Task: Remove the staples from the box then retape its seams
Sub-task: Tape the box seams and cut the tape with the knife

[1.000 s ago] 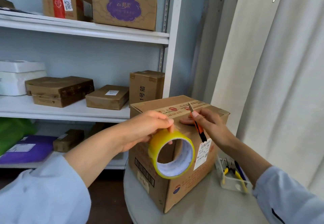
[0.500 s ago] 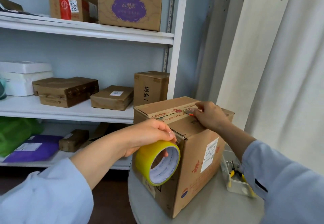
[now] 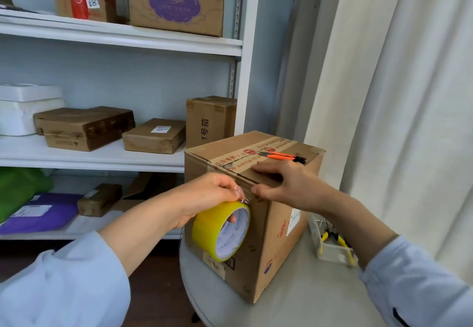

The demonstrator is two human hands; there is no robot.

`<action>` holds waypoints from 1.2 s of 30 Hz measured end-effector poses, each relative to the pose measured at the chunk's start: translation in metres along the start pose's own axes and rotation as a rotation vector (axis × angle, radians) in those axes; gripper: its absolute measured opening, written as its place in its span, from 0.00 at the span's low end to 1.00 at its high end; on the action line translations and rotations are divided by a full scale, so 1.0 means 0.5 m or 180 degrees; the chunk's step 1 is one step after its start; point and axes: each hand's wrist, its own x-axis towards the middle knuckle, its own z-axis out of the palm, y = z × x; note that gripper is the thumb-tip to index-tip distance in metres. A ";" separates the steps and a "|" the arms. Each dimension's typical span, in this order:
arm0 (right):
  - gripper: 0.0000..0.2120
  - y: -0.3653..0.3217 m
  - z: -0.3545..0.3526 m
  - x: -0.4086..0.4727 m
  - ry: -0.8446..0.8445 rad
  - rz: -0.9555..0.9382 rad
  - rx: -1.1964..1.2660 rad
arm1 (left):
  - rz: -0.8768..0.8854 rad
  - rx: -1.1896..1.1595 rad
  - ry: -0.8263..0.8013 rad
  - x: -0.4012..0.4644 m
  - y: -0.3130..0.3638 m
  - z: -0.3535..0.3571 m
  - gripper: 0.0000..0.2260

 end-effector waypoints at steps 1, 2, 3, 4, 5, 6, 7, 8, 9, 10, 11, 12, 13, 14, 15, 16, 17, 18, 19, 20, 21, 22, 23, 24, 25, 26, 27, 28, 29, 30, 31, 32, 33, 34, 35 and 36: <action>0.25 0.009 -0.010 -0.004 -0.0108 0.0020 0.0069 | 0.0021 -0.0032 -0.0030 -0.003 0.004 0.008 0.05; 0.25 0.017 -0.021 -0.009 -0.0221 0.0037 0.0116 | 0.0047 -0.0018 -0.0066 -0.005 0.009 0.018 0.05; 0.24 0.026 -0.031 -0.013 -0.0326 0.0066 0.0147 | 0.0071 0.0043 -0.0087 -0.006 0.012 0.026 0.05; 0.23 0.030 -0.041 -0.020 -0.0384 0.0092 0.0175 | 0.0099 0.0122 -0.0102 -0.007 0.016 0.035 0.05; 0.22 0.034 -0.050 -0.028 -0.0380 0.0093 0.0240 | 0.0117 0.0191 -0.0108 -0.006 0.019 0.043 0.05; 0.20 0.038 -0.055 -0.035 -0.0300 0.0062 0.0370 | 0.0116 0.0246 -0.0120 -0.005 0.023 0.052 0.06; 0.16 0.036 -0.056 -0.042 -0.0140 0.0022 0.0551 | 0.0104 0.0276 -0.0123 -0.005 0.024 0.058 0.06; 0.13 0.033 -0.056 -0.053 0.0078 0.0016 0.0731 | 0.0103 0.0291 -0.0136 -0.005 0.027 0.065 0.06; 0.10 0.027 -0.055 -0.062 0.0295 0.0007 0.0844 | 0.0107 0.0297 -0.0149 -0.004 0.027 0.069 0.05; 0.08 0.022 -0.056 -0.073 0.0473 -0.0012 0.0825 | 0.0135 0.0301 -0.0173 -0.003 0.030 0.077 0.04; 0.07 0.014 -0.056 -0.080 0.0562 -0.0066 0.0699 | 0.0182 0.0283 -0.0164 -0.004 0.031 0.080 0.04; 0.06 0.005 -0.057 -0.088 0.0591 -0.0111 0.0511 | 0.0254 0.0255 -0.0151 -0.005 0.034 0.085 0.04; 0.07 0.001 -0.058 -0.092 0.0595 -0.0124 0.0325 | 0.0330 0.0221 -0.0124 -0.005 0.037 0.090 0.04; 0.08 -0.004 -0.057 -0.094 0.0565 -0.0102 0.0195 | 0.0401 0.0184 -0.0088 -0.005 0.039 0.092 0.04; 0.08 -0.007 -0.055 -0.095 0.0553 -0.0047 0.0136 | 0.0456 0.0160 -0.0058 -0.003 0.039 0.095 0.04; 0.07 -0.008 -0.052 -0.094 0.0578 0.0024 0.0105 | 0.0484 0.0143 -0.0043 -0.002 0.039 0.096 0.03; 0.05 -0.009 -0.050 -0.093 0.0646 0.0101 0.0073 | 0.0482 0.0132 -0.0030 -0.001 0.041 0.098 0.03; 0.04 -0.011 -0.048 -0.094 0.0724 0.0187 0.0047 | 0.0471 0.0130 -0.0024 -0.002 0.043 0.100 0.03; 0.03 -0.014 -0.047 -0.094 0.0785 0.0254 0.0037 | 0.0452 0.0125 -0.0015 -0.002 0.043 0.101 0.04; 0.02 -0.017 -0.047 -0.094 0.0820 0.0302 0.0014 | 0.0438 0.0111 -0.0001 -0.001 0.043 0.102 0.05; 0.01 -0.020 -0.046 -0.095 0.0842 0.0327 -0.0058 | 0.0422 0.0084 0.0020 0.000 0.043 0.104 0.04; 0.01 -0.026 -0.047 -0.096 0.0863 0.0340 -0.0204 | 0.0414 0.0042 0.0043 -0.001 0.044 0.107 0.04; 0.03 -0.033 -0.047 -0.097 0.0893 0.0329 -0.0432 | 0.0402 0.0012 0.0071 0.001 0.046 0.110 0.02; 0.04 -0.039 -0.048 -0.098 0.0917 0.0266 -0.0731 | 0.0398 0.0020 0.0105 0.003 0.049 0.113 0.02; 0.06 -0.046 -0.050 -0.099 0.0934 0.0155 -0.1063 | 0.0393 0.0081 0.0147 0.007 0.054 0.115 0.04; 0.08 -0.053 -0.052 -0.100 0.0943 0.0014 -0.1358 | 0.0374 0.0146 0.0183 0.008 0.058 0.116 0.05; 0.08 -0.059 -0.056 -0.100 0.0956 -0.0121 -0.1561 | 0.0356 0.0165 0.0214 0.010 0.064 0.115 0.07; 0.09 -0.065 -0.060 -0.100 0.0972 -0.0208 -0.1644 | 0.0335 0.0138 0.0244 0.008 0.071 0.114 0.07; 0.09 -0.068 -0.064 -0.102 0.1006 -0.0254 -0.1636 | 0.0327 0.0086 0.0266 0.009 0.077 0.112 0.06; 0.08 -0.071 -0.069 -0.103 0.1058 -0.0267 -0.1579 | 0.0332 0.0045 0.0298 0.008 0.082 0.110 0.06; 0.08 -0.072 -0.071 -0.105 0.1108 -0.0265 -0.1503 | 0.0342 0.0005 0.0332 0.008 0.085 0.109 0.05; 0.08 -0.073 -0.074 -0.108 0.1144 -0.0251 -0.1431 | 0.0359 -0.0044 0.0374 0.007 0.089 0.108 0.05; 0.08 -0.074 -0.075 -0.110 0.1166 -0.0233 -0.1372 | 0.0376 -0.0099 0.0418 0.008 0.090 0.108 0.05; 0.07 -0.072 -0.075 -0.111 0.1172 -0.0203 -0.1335 | 0.0379 -0.0137 0.0449 0.009 0.091 0.109 0.05; 0.07 -0.072 -0.074 -0.111 0.1170 -0.0171 -0.1314 | 0.0362 -0.0163 0.0469 0.008 0.093 0.110 0.06; 0.07 -0.071 -0.073 -0.114 0.1164 -0.0138 -0.1290 | 0.0337 -0.0184 0.0473 0.007 0.095 0.112 0.05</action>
